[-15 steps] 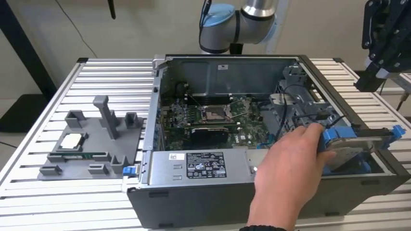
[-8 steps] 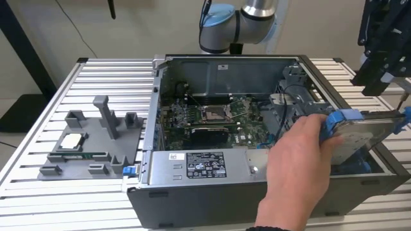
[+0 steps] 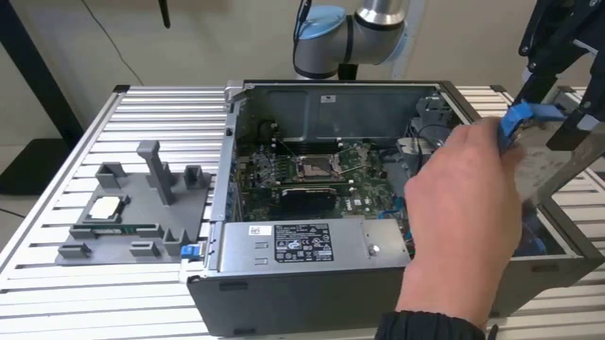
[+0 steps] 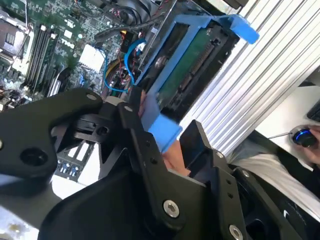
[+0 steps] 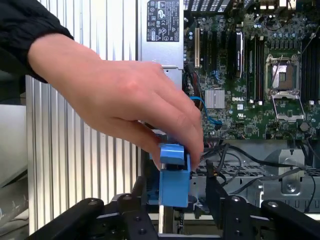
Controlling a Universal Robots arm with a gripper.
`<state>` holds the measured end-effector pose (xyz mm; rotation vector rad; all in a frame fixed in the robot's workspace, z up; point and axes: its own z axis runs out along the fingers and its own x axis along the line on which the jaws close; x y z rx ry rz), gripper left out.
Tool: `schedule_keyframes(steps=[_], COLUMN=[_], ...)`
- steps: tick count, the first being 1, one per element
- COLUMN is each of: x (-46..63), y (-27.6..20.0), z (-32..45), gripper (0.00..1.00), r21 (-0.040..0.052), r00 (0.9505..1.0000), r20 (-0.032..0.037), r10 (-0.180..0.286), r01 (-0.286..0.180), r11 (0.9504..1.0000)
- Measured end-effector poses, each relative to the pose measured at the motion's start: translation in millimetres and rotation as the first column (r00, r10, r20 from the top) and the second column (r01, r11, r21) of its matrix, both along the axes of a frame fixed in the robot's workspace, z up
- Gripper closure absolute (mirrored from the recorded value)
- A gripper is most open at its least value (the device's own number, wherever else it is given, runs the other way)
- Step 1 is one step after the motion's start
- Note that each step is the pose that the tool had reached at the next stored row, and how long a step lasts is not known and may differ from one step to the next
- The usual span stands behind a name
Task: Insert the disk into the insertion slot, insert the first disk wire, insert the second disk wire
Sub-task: 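Insert the second disk wire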
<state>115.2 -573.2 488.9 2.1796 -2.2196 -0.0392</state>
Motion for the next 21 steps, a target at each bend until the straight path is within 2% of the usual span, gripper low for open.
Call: schedule_keyframes(steps=[8,9,10,11,13,14,15,21], x=[0.0,0.0,0.0,0.0,0.0,0.0,0.0,0.0], y=[0.0,0.0,0.0,0.0,0.0,-0.1,0.0,0.0], z=[0.0,0.0,0.0,0.0,0.1,0.0,0.0,-0.1], gripper=[0.4,0.42,0.49,0.49,0.61,0.61,0.67,0.68], r21=[-0.0002,-0.0002,-0.0002,-0.0002,-0.0003,-0.0004,-0.0004,-0.0002], r00=[1.0,1.0,1.0,1.0,1.0,1.0,1.0,1.0], r20=[0.0,0.0,0.0,0.0,0.0,-0.0001,-0.0001,0.0], r10=[0.0,0.0,0.0,0.0,0.0,0.0,0.0,0.0], r01=[0.0,0.0,0.0,0.0,0.0,0.0,0.0,0.0], r11=[1.0,1.0,1.0,1.0,1.0,1.0,1.0,1.0])
